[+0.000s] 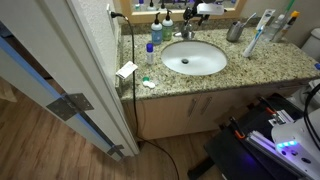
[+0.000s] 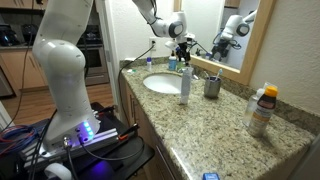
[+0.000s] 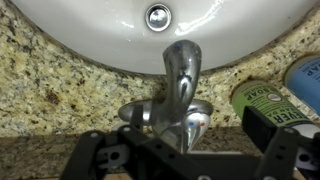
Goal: Lift up the tap handle
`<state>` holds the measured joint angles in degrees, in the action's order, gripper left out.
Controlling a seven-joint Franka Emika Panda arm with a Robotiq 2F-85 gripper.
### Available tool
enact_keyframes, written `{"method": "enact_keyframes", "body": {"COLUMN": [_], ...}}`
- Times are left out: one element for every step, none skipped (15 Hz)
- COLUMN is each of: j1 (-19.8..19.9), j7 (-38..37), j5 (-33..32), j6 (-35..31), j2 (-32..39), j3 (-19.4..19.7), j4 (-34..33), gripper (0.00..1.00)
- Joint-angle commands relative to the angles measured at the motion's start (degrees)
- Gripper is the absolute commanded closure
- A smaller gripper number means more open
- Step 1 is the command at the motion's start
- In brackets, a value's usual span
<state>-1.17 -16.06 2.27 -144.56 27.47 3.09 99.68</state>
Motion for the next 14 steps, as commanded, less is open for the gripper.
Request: {"method": "enact_keyframes", "body": {"j1": [-0.17,-0.16,-0.16,-0.12,-0.22,-0.31,-0.35,-0.44,-0.52,-0.54,-0.47,-0.5,-0.69,-0.75], "j7": [0.03,-0.06,-0.08,0.1,0.09,-0.04,-0.02,-0.17,-0.34,-0.43,-0.42,-0.52,-0.71,-0.68], "j5": [0.37,0.5,0.54,0.53,0.29,0.08,-0.12,-0.39,-0.68,-0.92,-1.1,-1.14,-1.31,-1.29], "j6": [0.16,0.16,0.17,0.29,0.03,0.0,-0.1,-0.27,-0.48,-0.56,-0.61,-0.79,-1.11,-1.19], "j2": [0.13,0.21,0.22,0.24,0.21,0.21,0.2,0.21,0.17,0.18,0.18,0.15,0.1,0.16], "j3": [0.22,0.22,0.23,0.19,0.3,0.42,0.51,0.71,0.93,1.12,1.24,1.29,1.43,1.47], "j4": [-0.09,-0.09,-0.09,-0.14,-0.01,0.03,0.11,0.22,0.37,0.4,0.44,0.48,0.63,0.62], "gripper": [0.0,0.0,0.25,0.26,0.34,0.4,0.48,0.55,0.62,0.68,0.76,0.82,0.89,0.95]}}
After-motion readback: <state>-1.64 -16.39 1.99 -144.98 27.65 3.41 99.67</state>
